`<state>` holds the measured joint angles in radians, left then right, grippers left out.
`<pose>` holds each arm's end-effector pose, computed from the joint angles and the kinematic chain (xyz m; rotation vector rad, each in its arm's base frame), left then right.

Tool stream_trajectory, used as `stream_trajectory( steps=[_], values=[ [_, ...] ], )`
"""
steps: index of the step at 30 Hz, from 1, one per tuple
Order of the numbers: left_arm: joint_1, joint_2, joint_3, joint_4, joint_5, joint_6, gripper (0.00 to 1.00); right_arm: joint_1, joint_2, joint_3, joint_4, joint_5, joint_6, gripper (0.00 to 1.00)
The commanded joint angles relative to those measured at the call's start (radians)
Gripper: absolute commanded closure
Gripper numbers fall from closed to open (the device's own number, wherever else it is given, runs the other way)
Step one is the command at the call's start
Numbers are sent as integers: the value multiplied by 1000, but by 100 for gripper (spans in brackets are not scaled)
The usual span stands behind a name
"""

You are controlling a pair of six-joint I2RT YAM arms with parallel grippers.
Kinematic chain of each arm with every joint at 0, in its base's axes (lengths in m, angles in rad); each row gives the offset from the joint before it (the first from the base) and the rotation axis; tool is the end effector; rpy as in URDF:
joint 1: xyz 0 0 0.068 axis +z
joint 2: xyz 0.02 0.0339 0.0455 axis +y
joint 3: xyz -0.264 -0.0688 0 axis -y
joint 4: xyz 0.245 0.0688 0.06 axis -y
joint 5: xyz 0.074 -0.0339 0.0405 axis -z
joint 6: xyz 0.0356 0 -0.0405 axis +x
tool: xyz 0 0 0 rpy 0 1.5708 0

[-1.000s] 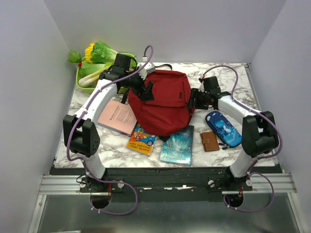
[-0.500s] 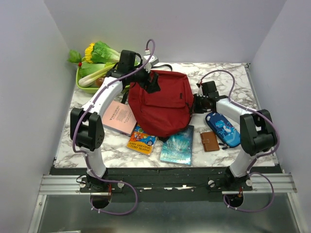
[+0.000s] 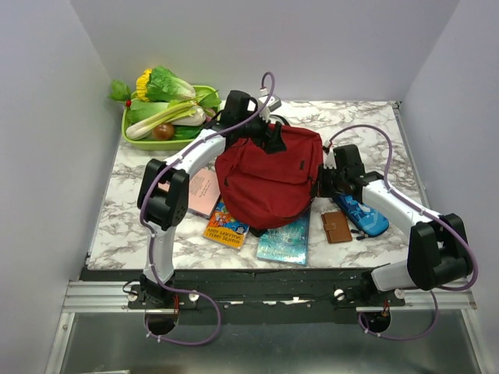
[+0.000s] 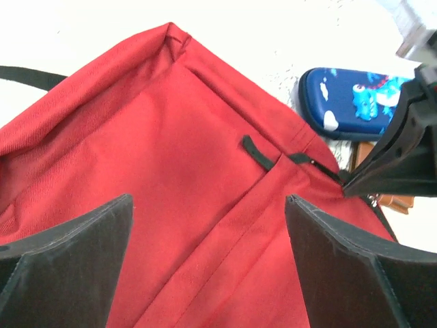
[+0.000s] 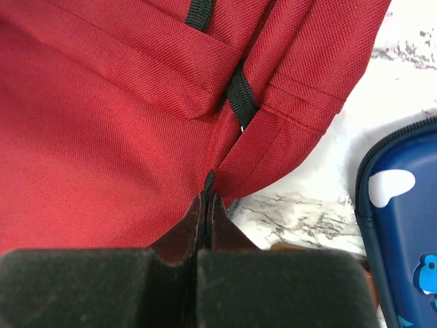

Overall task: Pack the student bag
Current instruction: Unzip the student bag at the center of the board.

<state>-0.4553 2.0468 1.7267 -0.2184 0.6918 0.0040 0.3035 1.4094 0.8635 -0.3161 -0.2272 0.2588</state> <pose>0.4206 -0.2312 0.2760 0.8889 1.9313 -0.9961 0.2733 0.0940 0.2156 -0.1595 2.4684 0.5246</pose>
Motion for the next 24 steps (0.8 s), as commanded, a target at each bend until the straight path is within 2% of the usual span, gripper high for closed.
stream_trajectory(
  steps=[1, 4, 8, 10, 13, 24],
  values=[
    [-19, 42, -9, 154, 92, -142, 1, 6, -1, -37, -51, -32, -27, 99],
    [-40, 73, -10, 169, 167, -183, 1, 6, -9, -60, -43, -37, -29, 99],
    [-74, 99, -27, 175, 172, -203, 1, 8, -7, -66, -23, -46, -32, 99],
    [-91, 116, -27, 178, 153, -211, 1, 9, -4, -67, -15, -55, -33, 99],
    [-114, 134, -13, 198, 123, -226, 8, 11, -6, -78, 9, -70, -26, 99],
    [-160, 207, 10, 197, -24, -220, 21, 26, -23, -115, 68, -132, 0, 99]
  ],
)
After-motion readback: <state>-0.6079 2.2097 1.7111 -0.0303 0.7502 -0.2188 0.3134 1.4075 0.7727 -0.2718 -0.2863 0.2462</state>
